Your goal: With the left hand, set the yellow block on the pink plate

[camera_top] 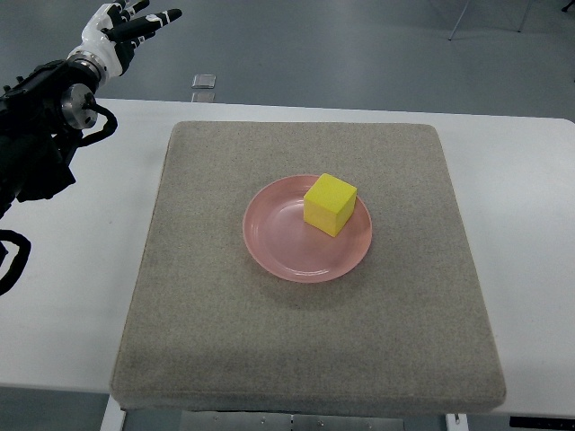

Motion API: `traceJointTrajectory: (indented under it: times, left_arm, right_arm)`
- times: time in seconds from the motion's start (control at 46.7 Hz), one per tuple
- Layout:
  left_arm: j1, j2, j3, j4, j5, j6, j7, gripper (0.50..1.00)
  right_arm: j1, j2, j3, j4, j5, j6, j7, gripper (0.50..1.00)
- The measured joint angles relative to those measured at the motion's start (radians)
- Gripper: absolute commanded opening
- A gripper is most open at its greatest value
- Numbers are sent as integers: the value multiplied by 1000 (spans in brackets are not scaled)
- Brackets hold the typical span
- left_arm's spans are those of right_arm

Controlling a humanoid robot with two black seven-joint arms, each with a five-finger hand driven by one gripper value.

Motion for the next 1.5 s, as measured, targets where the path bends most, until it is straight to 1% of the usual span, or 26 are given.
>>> traceJointTrajectory:
  times: [0.086, 0.214, 0.3, 0.6, 1.05, 1.5]
  left_arm:
    - [3, -1, -66, 1, -1, -29, -1, 986]
    - [50, -1, -194, 6, 0, -132, -11, 986]
    - [64, -2, -237, 6, 2, -163, -15, 986]
    - [75, -2, -243, 2, 2, -146, -16, 988]
    - [88, -20, -241, -4, 2, -147, -16, 992]
    - [92, -13, -236, 6, 3, -147, -16, 992]
  right_arm:
    - [0, 0, 0, 0, 0, 0, 0, 924]
    - [0, 0, 0, 0, 0, 0, 0, 924]
    - [0, 0, 0, 0, 0, 0, 0, 924]
    - [0, 0, 0, 0, 0, 0, 0, 924]
    - [0, 0, 0, 0, 0, 0, 0, 924]
    - [0, 0, 0, 0, 0, 0, 0, 924]
